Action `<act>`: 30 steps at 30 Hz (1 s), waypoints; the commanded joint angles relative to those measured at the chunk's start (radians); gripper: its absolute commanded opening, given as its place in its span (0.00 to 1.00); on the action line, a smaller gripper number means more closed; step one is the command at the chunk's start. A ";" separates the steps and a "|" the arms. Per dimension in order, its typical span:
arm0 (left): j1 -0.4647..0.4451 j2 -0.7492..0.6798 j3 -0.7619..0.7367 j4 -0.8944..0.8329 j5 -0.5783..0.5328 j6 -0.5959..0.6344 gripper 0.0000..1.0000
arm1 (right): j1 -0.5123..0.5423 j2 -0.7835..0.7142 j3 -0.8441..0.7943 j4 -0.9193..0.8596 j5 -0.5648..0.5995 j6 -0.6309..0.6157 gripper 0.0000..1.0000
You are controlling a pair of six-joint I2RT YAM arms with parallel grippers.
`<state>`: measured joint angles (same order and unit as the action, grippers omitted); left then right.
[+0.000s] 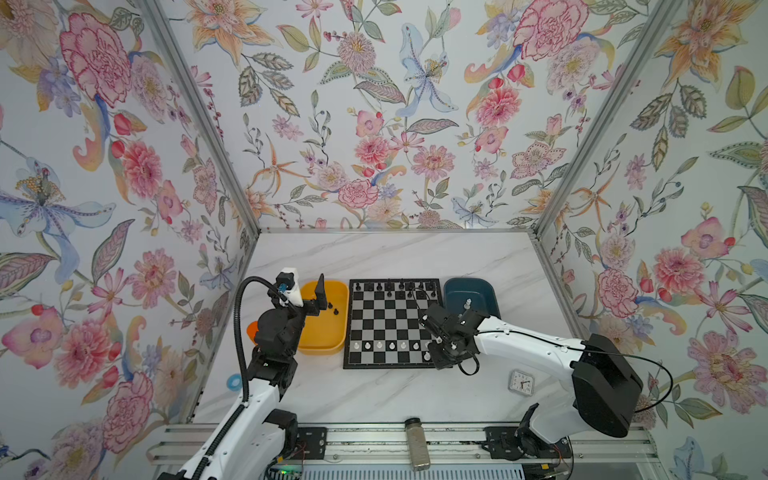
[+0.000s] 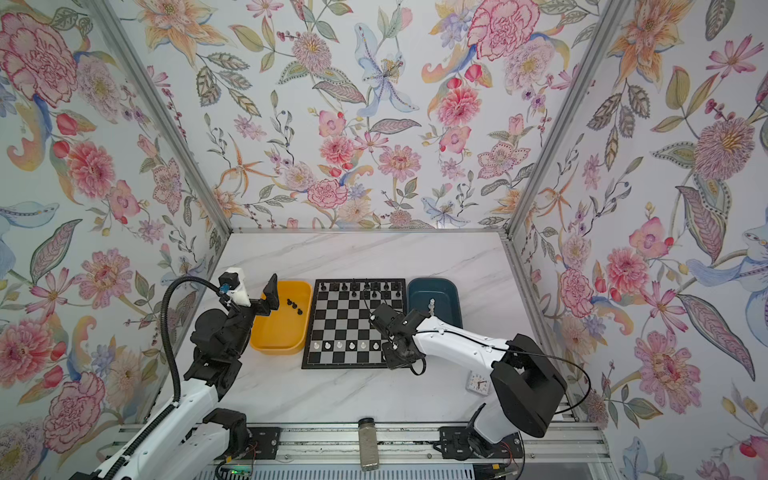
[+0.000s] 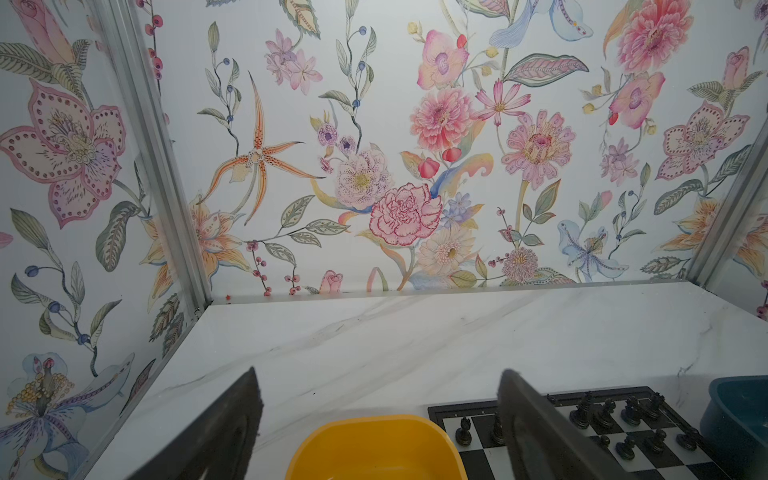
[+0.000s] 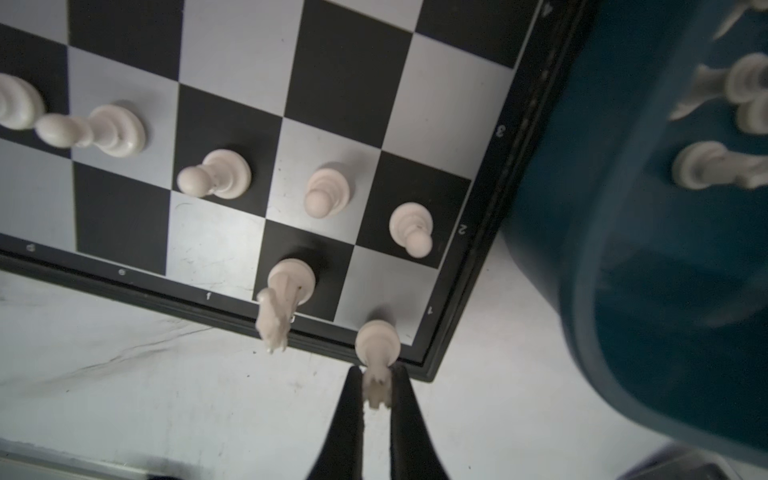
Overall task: Set up the chess pieces on the board
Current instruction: 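Lift the white piece and carry it to the board's nearest rank, then lower the white piece onto the nearest-rank square and open the right gripper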
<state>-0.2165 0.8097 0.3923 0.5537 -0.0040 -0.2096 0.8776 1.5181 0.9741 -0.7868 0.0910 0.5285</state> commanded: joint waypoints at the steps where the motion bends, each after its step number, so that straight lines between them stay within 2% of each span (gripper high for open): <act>1: -0.011 -0.009 -0.017 0.014 0.001 -0.001 0.90 | 0.008 0.021 0.023 0.009 0.027 -0.004 0.00; 12: -0.012 -0.011 -0.017 0.010 -0.005 0.004 0.90 | -0.006 0.059 0.040 0.038 0.030 -0.016 0.00; 30: -0.012 -0.008 -0.016 0.012 -0.004 0.006 0.90 | -0.022 0.032 0.010 0.020 0.004 -0.004 0.00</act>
<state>-0.2173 0.8097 0.3923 0.5537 -0.0044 -0.2092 0.8616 1.5635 0.9981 -0.7464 0.1043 0.5209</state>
